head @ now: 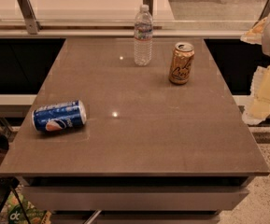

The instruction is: Place pepsi can upright

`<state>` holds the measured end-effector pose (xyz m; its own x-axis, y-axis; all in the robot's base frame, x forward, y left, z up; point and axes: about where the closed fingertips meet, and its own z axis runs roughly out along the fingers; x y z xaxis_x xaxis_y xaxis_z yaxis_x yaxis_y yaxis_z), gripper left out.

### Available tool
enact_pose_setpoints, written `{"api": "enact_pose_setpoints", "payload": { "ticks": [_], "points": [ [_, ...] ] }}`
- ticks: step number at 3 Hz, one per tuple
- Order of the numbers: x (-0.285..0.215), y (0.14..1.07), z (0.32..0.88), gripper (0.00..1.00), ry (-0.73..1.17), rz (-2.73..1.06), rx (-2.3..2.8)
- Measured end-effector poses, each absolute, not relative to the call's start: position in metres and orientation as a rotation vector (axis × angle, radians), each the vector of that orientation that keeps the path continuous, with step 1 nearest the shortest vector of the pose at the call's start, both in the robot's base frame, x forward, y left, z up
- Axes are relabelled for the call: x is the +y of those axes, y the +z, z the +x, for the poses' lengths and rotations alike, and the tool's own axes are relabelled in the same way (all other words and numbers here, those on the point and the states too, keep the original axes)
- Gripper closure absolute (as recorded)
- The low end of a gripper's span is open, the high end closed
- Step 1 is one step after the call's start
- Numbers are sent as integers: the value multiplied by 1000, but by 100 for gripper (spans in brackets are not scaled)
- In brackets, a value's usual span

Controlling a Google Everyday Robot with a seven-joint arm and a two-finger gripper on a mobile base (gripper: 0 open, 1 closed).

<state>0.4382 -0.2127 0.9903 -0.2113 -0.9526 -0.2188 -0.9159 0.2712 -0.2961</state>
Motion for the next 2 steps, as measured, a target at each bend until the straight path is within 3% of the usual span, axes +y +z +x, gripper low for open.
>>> {"api": "enact_pose_setpoints", "payload": {
  "ticks": [2],
  "points": [
    [-198,994,444,0,-132,-1707,2142]
  ]
}}
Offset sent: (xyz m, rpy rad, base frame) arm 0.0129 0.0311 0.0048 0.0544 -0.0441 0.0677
